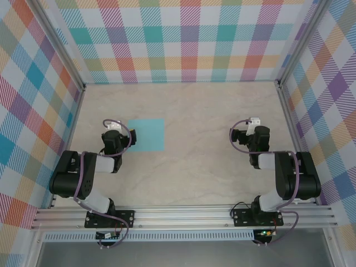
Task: Fold a paper plane with a square sheet of paper (fold left side to right side)
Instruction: Move the square sheet of paper to the center of the table.
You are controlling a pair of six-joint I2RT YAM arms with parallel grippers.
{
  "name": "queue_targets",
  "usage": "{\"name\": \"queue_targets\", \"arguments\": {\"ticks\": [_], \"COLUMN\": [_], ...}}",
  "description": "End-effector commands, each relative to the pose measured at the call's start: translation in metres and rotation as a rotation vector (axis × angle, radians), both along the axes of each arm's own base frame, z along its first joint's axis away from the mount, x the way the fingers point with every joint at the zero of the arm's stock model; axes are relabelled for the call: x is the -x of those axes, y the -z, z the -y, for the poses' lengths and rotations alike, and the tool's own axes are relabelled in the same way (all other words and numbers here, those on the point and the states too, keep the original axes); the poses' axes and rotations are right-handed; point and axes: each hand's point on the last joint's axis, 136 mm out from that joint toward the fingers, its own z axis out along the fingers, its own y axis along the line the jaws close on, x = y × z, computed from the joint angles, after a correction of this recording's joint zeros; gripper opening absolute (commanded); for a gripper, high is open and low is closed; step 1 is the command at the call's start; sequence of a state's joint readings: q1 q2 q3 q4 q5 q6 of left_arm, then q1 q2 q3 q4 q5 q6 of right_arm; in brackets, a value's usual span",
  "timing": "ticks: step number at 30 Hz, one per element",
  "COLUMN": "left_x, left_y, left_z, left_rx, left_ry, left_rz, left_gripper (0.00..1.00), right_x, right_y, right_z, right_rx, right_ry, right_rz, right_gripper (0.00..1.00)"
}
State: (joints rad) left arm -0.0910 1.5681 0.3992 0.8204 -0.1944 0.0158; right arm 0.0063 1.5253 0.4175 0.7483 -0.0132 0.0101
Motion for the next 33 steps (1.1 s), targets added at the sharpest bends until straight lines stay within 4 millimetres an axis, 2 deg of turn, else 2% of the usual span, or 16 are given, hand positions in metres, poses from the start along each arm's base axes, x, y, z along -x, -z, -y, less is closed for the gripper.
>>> {"name": "queue_targets", "arguments": {"ticks": [1, 21, 23, 25, 28, 31, 33], "left_x": [-0.004, -0.004, -0.002, 0.004, 0.014, 0.021, 0.024], "left_y": [-0.006, -0.010, -0.029, -0.057, -0.094, -0.105, -0.099], "left_z": [0.001, 0.003, 0.003, -0.001, 0.001, 0.021, 0.037], "left_rx": [0.013, 0.014, 0.015, 0.042, 0.150, 0.254, 0.325], "left_ry": [0.012, 0.021, 0.021, -0.018, -0.049, 0.024, 0.073], "left_rz": [0.016, 0.022, 0.015, -0.008, -0.014, -0.090, -0.168], "left_gripper": [1.00, 1.00, 1.00, 1.00, 1.00, 1.00, 1.00], "right_x": [-0.005, -0.005, -0.006, -0.005, 0.004, 0.019, 0.031], "right_y": [-0.010, -0.011, -0.014, -0.024, -0.041, -0.062, -0.072], "right_z": [-0.002, -0.003, 0.000, 0.002, 0.004, 0.006, 0.004], "right_rx": [-0.006, -0.012, -0.012, -0.011, -0.019, -0.059, -0.104], "right_ry": [-0.017, -0.021, -0.002, 0.010, 0.027, 0.054, 0.070], "right_rz": [0.045, 0.046, 0.042, 0.033, 0.019, 0.009, -0.021], "right_gripper": [1.00, 1.00, 1.00, 1.00, 1.00, 1.00, 1.00]}}
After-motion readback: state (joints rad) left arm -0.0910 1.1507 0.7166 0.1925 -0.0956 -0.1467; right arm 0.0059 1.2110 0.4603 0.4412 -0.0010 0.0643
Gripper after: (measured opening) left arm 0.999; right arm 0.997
